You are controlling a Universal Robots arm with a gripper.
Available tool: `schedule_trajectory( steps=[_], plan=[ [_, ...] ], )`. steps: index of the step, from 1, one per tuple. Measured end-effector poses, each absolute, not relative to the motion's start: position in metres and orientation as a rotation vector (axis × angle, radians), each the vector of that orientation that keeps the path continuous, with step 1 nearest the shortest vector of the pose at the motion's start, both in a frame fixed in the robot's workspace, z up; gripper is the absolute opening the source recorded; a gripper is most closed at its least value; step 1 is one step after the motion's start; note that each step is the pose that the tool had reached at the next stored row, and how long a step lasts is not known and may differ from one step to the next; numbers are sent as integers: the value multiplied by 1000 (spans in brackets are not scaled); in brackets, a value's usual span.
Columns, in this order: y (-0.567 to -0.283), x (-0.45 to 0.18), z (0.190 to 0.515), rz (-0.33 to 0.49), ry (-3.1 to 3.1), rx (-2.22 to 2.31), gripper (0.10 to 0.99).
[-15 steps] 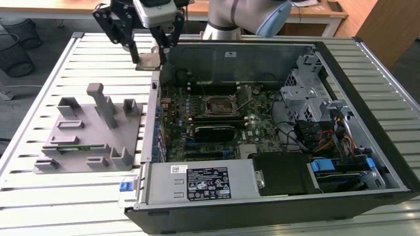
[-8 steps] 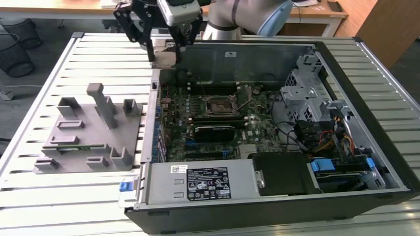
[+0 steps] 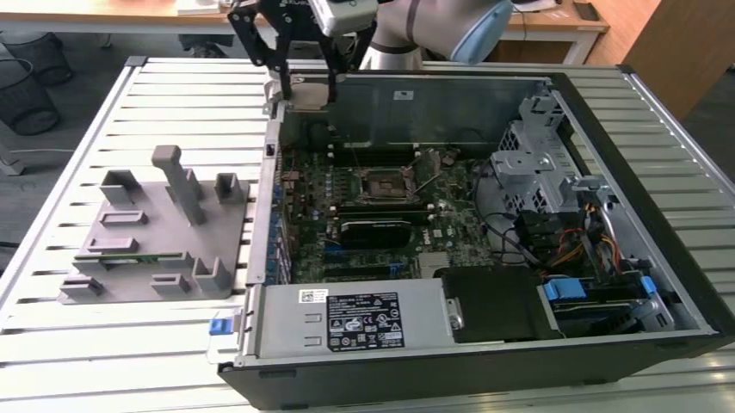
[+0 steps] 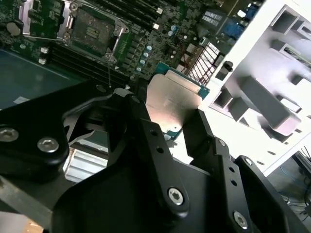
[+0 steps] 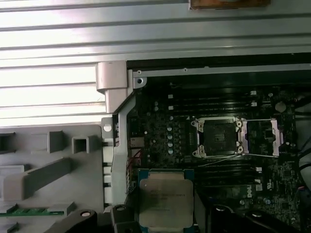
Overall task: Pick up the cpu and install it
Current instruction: 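Pick up the cpu and move it towards the insertion slot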
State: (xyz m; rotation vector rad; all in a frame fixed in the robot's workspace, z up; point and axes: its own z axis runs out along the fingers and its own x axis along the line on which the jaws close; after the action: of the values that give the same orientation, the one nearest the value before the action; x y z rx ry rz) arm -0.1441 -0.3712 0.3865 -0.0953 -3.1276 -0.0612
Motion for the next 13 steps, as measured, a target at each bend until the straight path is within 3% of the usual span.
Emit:
schedule_trajectory(
  steps=[13],
  plan=[
    [-358,-102,385,-61,-3128,-95,541]
  ],
)
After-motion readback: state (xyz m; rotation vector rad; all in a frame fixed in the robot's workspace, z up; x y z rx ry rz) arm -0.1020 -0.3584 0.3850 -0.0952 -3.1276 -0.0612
